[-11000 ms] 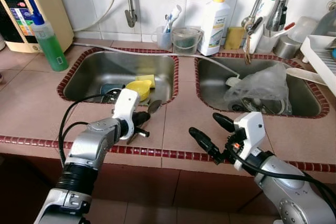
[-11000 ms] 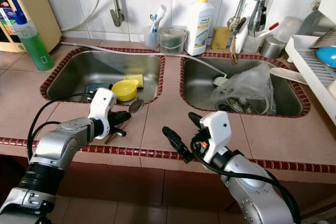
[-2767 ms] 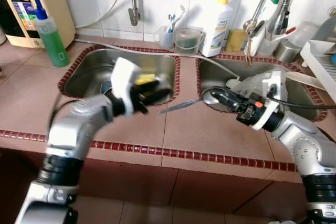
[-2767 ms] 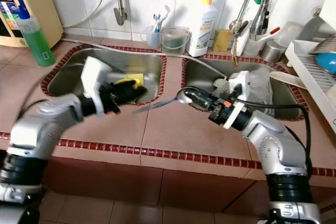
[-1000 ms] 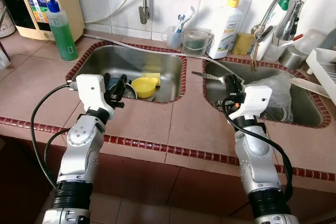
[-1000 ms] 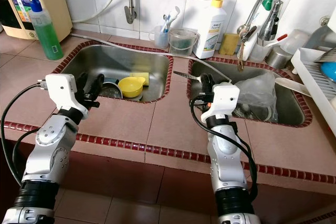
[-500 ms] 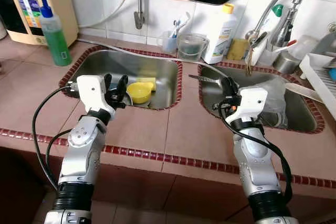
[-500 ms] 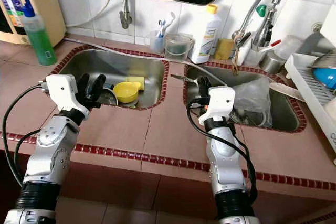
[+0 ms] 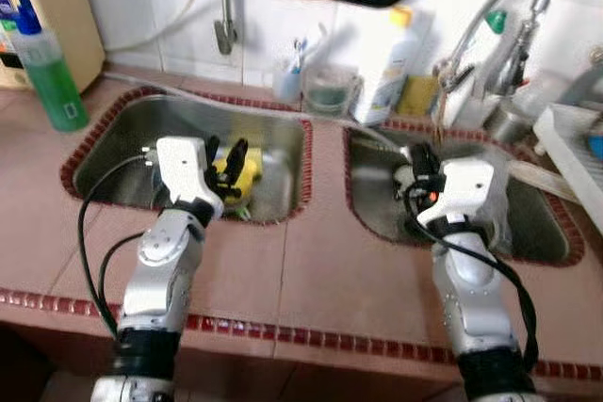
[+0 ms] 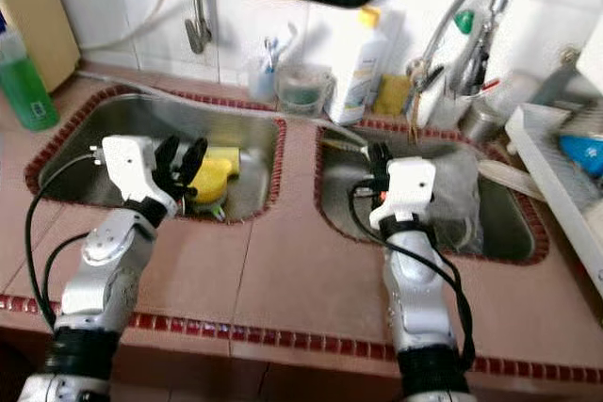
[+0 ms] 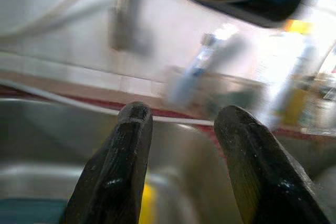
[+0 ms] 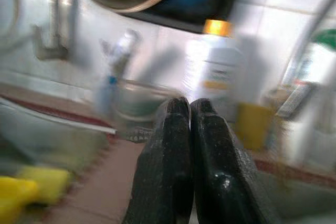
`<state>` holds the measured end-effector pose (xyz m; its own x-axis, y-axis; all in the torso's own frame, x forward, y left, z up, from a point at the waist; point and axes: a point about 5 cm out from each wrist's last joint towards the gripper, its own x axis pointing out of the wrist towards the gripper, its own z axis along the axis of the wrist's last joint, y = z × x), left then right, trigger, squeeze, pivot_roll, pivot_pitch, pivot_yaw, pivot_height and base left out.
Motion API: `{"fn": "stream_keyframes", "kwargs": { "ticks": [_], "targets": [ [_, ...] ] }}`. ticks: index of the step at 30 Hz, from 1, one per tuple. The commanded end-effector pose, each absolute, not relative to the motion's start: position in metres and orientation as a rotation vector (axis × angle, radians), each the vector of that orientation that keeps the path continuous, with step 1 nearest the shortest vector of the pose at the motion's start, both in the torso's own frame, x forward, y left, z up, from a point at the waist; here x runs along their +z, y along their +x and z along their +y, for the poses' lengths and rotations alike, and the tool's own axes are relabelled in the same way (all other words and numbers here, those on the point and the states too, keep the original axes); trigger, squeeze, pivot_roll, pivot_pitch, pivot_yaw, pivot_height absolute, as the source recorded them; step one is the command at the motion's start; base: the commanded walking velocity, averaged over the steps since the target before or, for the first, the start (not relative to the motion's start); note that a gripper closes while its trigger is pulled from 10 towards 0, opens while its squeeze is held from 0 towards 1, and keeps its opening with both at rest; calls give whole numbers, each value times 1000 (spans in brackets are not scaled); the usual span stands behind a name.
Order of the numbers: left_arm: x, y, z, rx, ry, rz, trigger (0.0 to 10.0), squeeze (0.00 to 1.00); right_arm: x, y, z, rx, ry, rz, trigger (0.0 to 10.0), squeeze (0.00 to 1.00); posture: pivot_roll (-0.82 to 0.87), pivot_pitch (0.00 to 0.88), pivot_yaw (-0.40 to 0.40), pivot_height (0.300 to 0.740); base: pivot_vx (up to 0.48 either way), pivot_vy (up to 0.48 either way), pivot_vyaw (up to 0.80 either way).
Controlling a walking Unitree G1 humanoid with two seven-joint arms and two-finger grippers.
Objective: Kitchen organization
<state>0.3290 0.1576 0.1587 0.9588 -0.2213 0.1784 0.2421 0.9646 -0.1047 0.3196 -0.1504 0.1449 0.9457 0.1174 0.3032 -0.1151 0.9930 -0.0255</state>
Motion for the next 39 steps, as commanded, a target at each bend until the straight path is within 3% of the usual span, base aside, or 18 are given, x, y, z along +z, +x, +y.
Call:
{"fn": "stream_keyframes", "kwargs": {
  "ticks": [1, 17, 39],
  "targets": [
    [161, 329, 157, -232, -126, -176, 10000, 0, 152, 321, -150, 127, -22, -328, 10000, 0, 96, 0, -115, 740, 307, 0, 0],
    [152, 327, 152, -262, -98, -130, 10000, 0, 152, 319, -151, 118, -28, -325, 10000, 0, 85, 0, -110, 740, 54, 0, 0],
    [151, 327, 151, -291, -27, -99, 10000, 0, 150, 318, -149, 95, -7, -319, 10000, 0, 83, 0, -89, 740, 0, 276, 0]
  ]
}}
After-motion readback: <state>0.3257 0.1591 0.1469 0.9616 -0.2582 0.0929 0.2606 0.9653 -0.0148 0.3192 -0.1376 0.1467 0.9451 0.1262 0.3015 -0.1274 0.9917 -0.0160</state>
